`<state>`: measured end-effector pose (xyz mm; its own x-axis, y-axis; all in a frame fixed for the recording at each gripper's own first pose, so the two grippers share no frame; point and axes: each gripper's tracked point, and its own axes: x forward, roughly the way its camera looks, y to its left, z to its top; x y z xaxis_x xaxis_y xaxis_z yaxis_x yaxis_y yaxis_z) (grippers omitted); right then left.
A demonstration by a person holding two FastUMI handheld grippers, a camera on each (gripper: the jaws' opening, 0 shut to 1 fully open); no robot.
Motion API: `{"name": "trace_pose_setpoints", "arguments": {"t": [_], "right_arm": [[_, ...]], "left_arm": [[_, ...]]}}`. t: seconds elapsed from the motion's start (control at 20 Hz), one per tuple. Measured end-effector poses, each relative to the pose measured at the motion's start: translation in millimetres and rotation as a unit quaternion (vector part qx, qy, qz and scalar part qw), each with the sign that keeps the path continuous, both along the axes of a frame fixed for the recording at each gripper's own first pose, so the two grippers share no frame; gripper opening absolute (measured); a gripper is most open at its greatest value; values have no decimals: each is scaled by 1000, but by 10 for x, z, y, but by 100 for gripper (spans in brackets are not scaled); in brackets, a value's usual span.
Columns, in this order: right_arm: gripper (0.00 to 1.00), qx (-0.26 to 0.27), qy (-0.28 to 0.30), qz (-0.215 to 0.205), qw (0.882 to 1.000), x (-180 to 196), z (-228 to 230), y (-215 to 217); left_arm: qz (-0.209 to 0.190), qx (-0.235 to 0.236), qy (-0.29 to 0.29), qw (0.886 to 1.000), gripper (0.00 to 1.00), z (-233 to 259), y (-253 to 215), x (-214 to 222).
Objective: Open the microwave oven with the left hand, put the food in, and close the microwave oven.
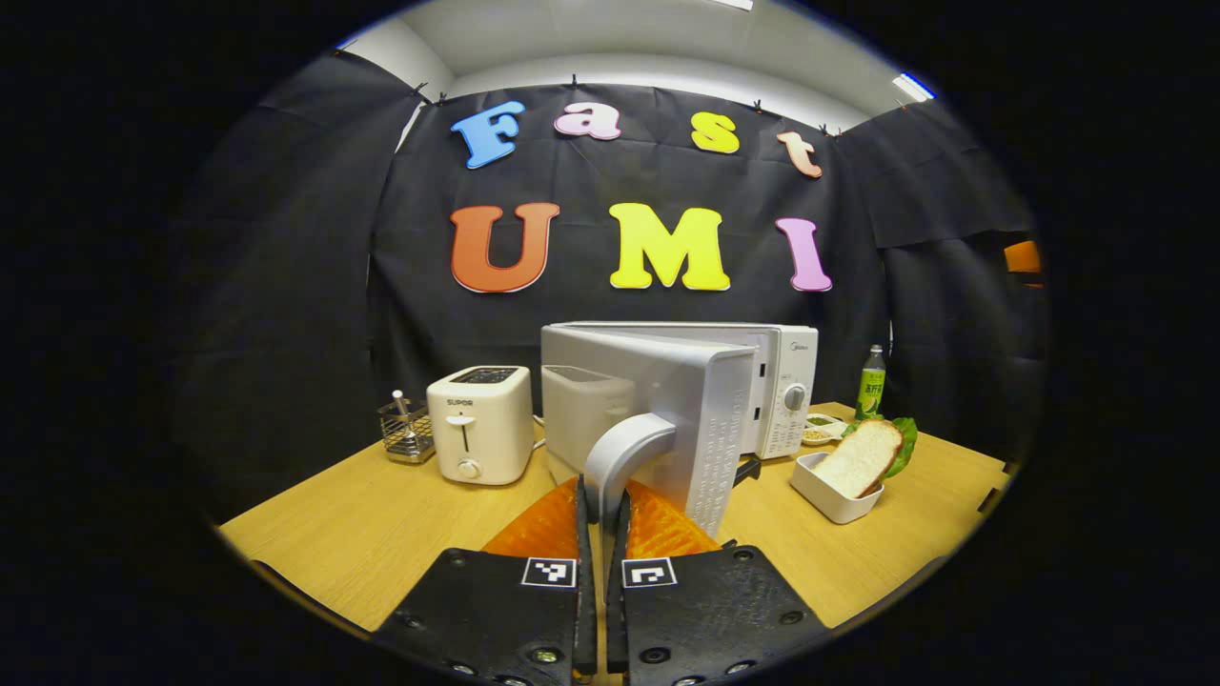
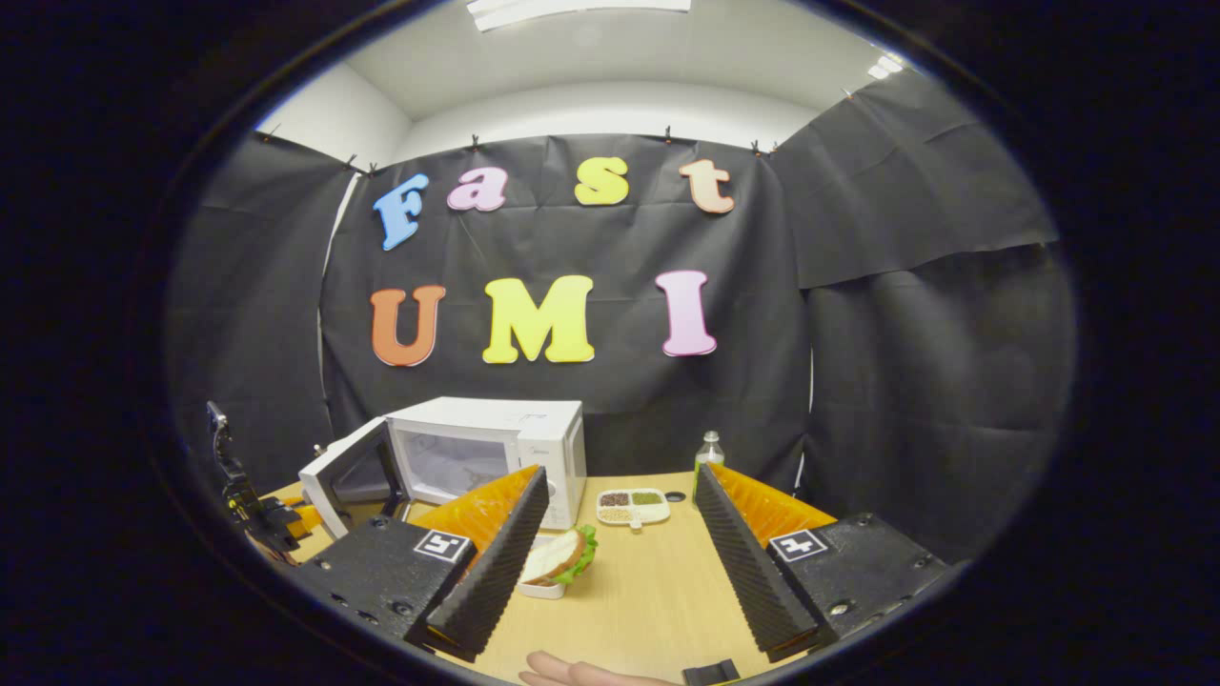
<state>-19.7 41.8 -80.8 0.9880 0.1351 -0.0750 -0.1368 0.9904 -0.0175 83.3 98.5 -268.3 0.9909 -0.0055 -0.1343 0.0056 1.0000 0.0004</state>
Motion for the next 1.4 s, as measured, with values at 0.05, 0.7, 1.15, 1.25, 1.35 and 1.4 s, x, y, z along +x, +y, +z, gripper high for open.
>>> {"name": "trace_pose_setpoints", "arguments": {"t": [0.05, 0.7, 1.15, 1.25, 1.35, 1.4], "right_arm": [[99, -3, 2, 4, 1000, -1, -18, 63], [99, -19, 55, 20, 998, 327, -318, 277], [99, -10, 203, 70, 977, 1081, -854, 189], [99, 2, 258, 96, 962, 1250, -1047, 215], [99, 11, 316, 128, 940, 1362, -1283, 286], [99, 18, 345, 140, 928, 1414, -1395, 308]], "left_arm": [[8, 0, 1, 1000, 4, -8, 124, -16], [84, 21, -11, 996, 95, 559, 904, -757], [80, 14, -61, 995, 95, 1555, 313, -1052], [78, 15, -71, 994, 84, 1711, 151, -1072], [72, 13, -78, 994, 84, 1821, -13, -1052], [69, 15, -82, 994, 84, 1862, -71, -1038]]}}
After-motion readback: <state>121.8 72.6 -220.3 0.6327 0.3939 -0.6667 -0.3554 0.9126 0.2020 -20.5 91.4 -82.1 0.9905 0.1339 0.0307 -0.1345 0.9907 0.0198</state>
